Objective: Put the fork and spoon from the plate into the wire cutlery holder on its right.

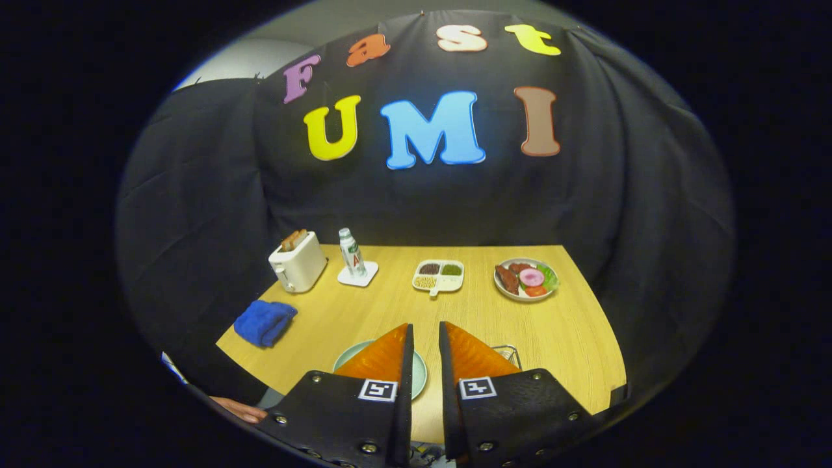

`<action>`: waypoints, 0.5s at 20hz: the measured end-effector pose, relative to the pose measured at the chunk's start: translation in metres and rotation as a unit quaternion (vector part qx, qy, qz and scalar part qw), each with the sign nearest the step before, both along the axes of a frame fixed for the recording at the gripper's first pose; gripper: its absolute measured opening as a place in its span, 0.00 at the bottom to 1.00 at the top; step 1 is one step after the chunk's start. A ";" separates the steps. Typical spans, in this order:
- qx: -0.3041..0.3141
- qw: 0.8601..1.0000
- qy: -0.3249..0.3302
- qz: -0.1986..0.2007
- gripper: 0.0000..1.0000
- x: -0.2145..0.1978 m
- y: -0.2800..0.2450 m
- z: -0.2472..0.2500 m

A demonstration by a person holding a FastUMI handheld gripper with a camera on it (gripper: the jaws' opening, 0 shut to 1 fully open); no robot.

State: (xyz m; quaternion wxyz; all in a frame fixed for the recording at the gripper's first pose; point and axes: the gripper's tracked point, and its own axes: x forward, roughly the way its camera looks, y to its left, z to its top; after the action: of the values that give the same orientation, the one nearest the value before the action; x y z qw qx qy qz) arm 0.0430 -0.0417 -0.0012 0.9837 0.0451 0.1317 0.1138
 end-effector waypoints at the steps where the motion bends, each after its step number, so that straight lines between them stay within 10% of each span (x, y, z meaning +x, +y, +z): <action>1: 0.002 1.000 -0.028 -0.005 0.23 -0.007 0.003 0.012; 10: -0.017 0.994 -0.107 -0.028 0.32 -0.021 0.012 0.040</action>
State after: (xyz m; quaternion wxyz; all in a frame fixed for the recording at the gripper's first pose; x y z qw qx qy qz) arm 0.0222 -0.0300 0.0387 0.9955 0.0193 0.0268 0.0885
